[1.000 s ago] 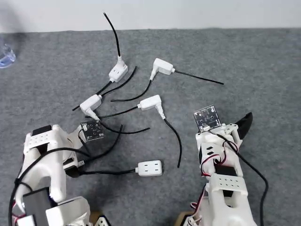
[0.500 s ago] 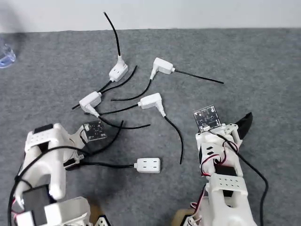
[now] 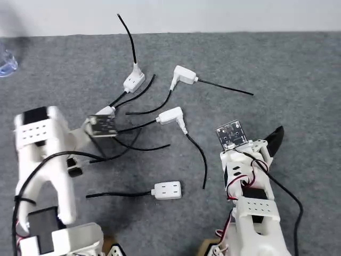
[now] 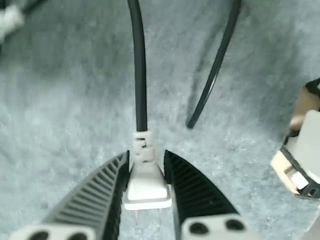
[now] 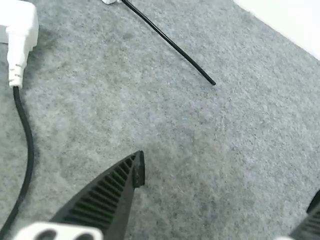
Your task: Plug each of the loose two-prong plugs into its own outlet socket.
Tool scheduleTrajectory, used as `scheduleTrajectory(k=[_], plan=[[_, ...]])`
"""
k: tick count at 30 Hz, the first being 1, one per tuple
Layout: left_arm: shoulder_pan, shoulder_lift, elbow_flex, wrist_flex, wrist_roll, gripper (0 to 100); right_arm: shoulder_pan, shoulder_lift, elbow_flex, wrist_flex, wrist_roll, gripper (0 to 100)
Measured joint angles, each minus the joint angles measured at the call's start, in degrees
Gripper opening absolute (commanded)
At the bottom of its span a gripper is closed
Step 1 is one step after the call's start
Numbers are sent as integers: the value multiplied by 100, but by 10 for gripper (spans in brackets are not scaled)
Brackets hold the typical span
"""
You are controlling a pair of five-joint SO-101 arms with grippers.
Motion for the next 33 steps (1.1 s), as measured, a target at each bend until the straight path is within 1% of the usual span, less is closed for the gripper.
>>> scheduleTrajectory(k=[2,6,8,10,12,17,20,22,23,26,29,33], plan=[[448,0,-9,0,255,14,-18,0,0,0,0,482],[1688,0,-132,-18,1178,14,-18,0,0,0,9,482],[2347,-18,-193,-211,1723,14,0,0,0,0,9,482],[2963,-167,-220,-545,2242,14,114,0,0,0,-35,482],[3516,-264,-220,-932,2716,14,299,0,0,0,-281,482],[4589,-141,-62,-2189,3833,14,782,0,0,0,-905,482],[4958,475,-53,-2857,4246,15,809,0,0,0,-967,482],[5090,1064,-62,-3121,4360,23,809,0,0,0,-976,482],[5125,1389,-105,-3191,4413,43,809,0,0,0,-976,482],[5160,2286,-475,-3218,4598,141,809,0,0,0,-976,482],[5125,2743,-976,-2945,4677,215,809,0,0,0,-976,482],[5134,2796,-1231,-2734,4703,235,809,0,0,0,-949,482]])
